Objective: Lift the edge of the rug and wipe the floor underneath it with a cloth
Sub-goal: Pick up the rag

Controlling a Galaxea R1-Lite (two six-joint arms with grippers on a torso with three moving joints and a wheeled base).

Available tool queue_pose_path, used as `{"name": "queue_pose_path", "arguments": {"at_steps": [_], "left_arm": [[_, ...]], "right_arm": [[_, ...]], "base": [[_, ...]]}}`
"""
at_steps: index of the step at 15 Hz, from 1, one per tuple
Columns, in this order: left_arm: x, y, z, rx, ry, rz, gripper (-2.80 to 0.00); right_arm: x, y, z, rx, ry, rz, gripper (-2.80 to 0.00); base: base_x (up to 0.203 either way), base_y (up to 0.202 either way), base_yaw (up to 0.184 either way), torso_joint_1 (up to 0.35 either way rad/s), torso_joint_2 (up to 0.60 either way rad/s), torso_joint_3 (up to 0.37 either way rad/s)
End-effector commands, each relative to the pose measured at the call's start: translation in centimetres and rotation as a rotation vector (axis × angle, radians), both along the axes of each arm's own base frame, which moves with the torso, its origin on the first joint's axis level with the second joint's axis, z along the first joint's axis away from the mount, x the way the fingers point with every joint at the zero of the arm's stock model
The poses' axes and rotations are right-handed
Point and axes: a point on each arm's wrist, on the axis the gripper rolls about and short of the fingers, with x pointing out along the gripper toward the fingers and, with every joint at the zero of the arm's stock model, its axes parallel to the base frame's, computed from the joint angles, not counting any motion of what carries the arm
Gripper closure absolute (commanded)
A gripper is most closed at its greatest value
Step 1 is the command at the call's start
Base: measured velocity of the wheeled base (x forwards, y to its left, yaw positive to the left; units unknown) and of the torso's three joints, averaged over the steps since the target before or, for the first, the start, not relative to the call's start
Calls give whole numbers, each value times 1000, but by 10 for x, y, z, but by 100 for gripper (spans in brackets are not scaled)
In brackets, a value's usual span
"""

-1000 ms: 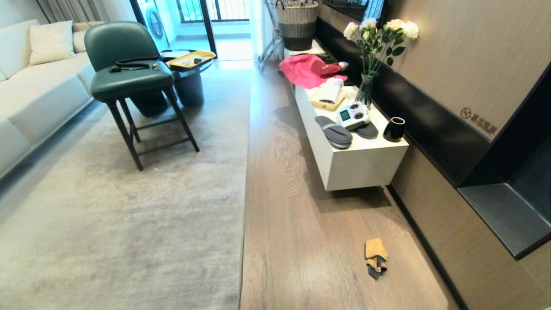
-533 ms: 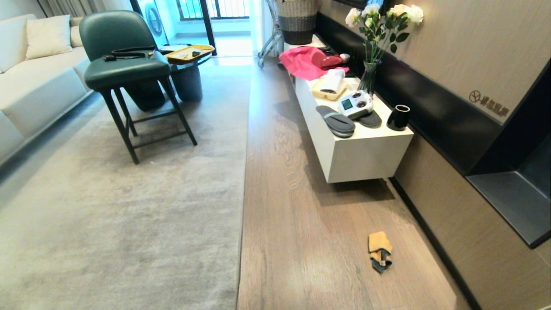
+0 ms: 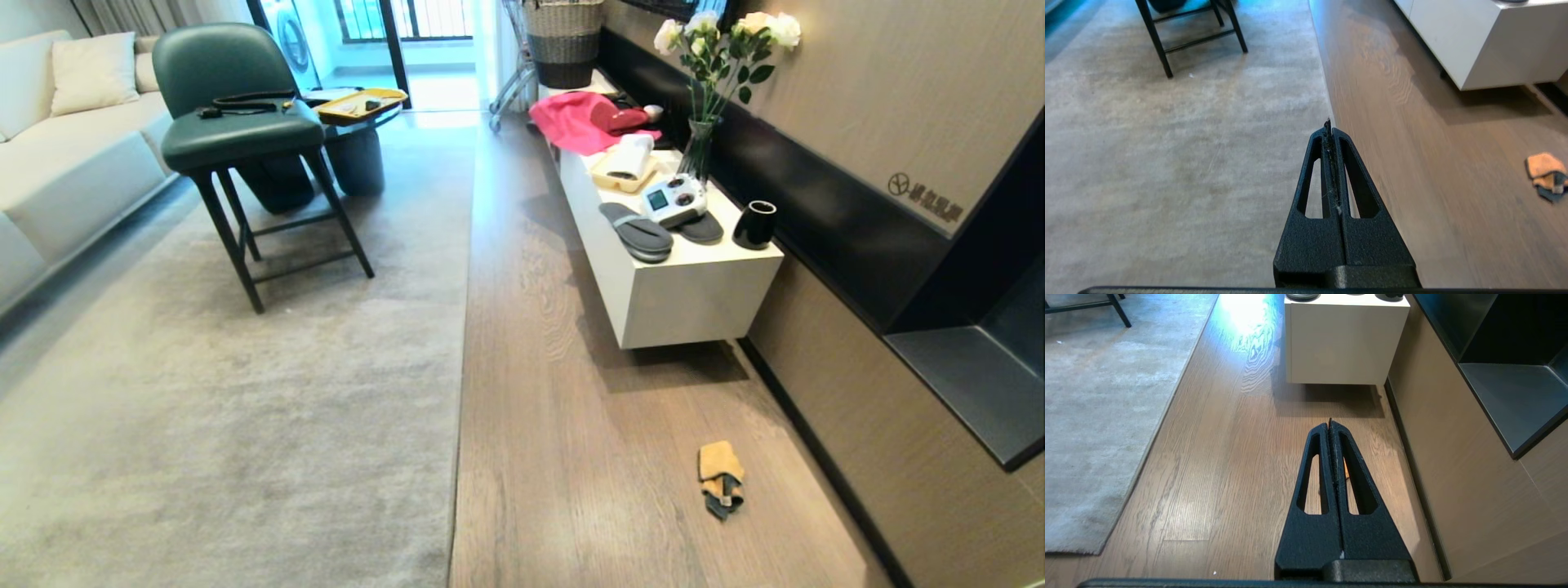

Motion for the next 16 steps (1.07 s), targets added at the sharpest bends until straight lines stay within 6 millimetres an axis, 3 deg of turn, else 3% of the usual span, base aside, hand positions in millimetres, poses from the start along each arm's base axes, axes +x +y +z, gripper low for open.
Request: {"name": "queue_pose_path", "arguments": {"at_steps": [1, 16], "left_arm": [[0, 0, 0, 0, 2, 0, 0], [0, 0, 0, 0, 2, 0, 0]], "right_arm": [[0, 0, 0, -3, 3, 1, 0], [0, 0, 0, -1, 3, 1, 0]], "base": [[0, 0, 0, 54, 151, 171], [0, 0, 0, 5, 11, 12]]}}
